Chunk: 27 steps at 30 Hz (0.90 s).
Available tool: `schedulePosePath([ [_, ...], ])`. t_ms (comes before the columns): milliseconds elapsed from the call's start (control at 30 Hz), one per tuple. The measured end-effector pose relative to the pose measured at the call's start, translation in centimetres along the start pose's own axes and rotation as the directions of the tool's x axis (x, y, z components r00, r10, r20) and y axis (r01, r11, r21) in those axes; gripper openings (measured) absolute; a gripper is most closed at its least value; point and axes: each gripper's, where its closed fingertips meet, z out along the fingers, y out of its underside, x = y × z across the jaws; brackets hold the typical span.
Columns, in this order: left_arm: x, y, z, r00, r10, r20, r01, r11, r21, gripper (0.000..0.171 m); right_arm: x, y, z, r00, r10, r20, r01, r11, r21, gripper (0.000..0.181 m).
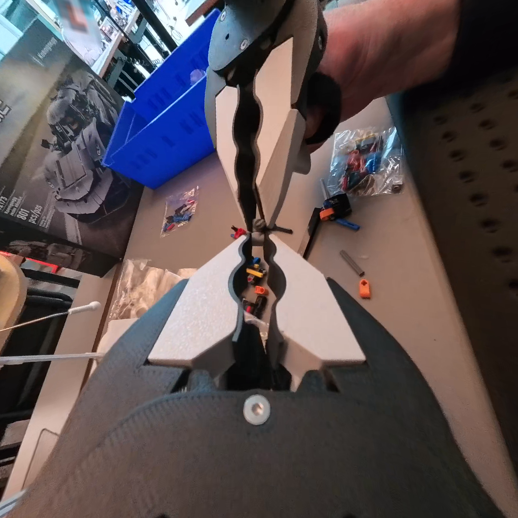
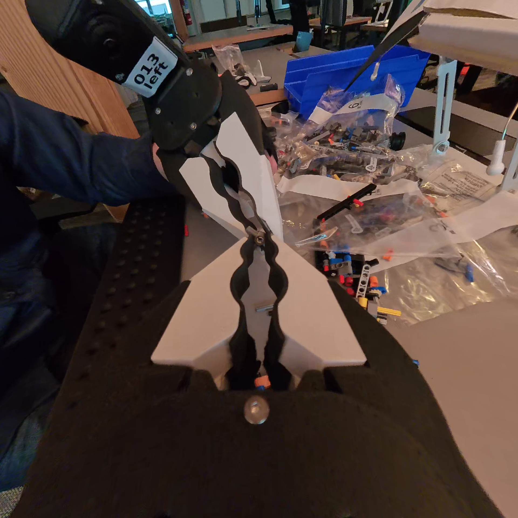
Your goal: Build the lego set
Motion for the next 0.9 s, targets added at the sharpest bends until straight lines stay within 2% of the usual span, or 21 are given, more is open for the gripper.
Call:
schedulePosePath([
  [100,0.0,-0.5,-0.6,0.999,-0.036,-0.026,0.037,0.999,0.029,0.007,-0.3,-0.5,-0.3,1.000,-0.019,0.004,0.019,1.000,0.015,0.006],
  [167,-1.5,0.7,-1.5,0.998,-0.053,0.033,0.054,0.999,-0.007,0.007,0.7,-0.7,-1.7,0.998,-0.024,-0.064,0.026,0.999,0.031,0.006],
  [233,-3.6,0.6,-3.8,0.983,-0.177,0.038,0.173,0.980,0.093,0.007,1.0,-1.9,-3.5,0.999,0.031,-0.044,-0.025,0.991,0.129,0.005],
  [267,-4.0,0.4,-4.3,0.982,-0.189,0.031,0.184,0.976,0.112,0.007,1.0,-1.4,-3.0,0.999,0.019,-0.051,-0.014,0.995,0.095,0.006],
  [367,-2.2,0.5,-3.1,0.990,-0.139,-0.031,0.141,0.987,0.077,0.007,0.7,1.2,-0.8,1.000,0.003,-0.025,-0.004,0.998,-0.060,0.006],
  [567,-1.4,1.3,-2.3,0.982,-0.164,-0.097,0.173,0.980,0.094,0.007,0.6,4.1,0.1,1.000,-0.017,-0.017,0.013,0.978,-0.210,0.006],
  [700,-1.0,1.2,-2.1,0.973,-0.187,-0.132,0.201,0.974,0.104,0.007,1.1,5.1,0.4,0.999,-0.035,-0.041,0.023,0.965,-0.260,0.013],
  [900,-0.3,1.8,-1.5,0.949,-0.248,-0.196,0.266,0.961,0.074,0.007,1.6,4.6,0.1,0.996,-0.054,-0.073,0.035,0.970,-0.239,0.015],
])
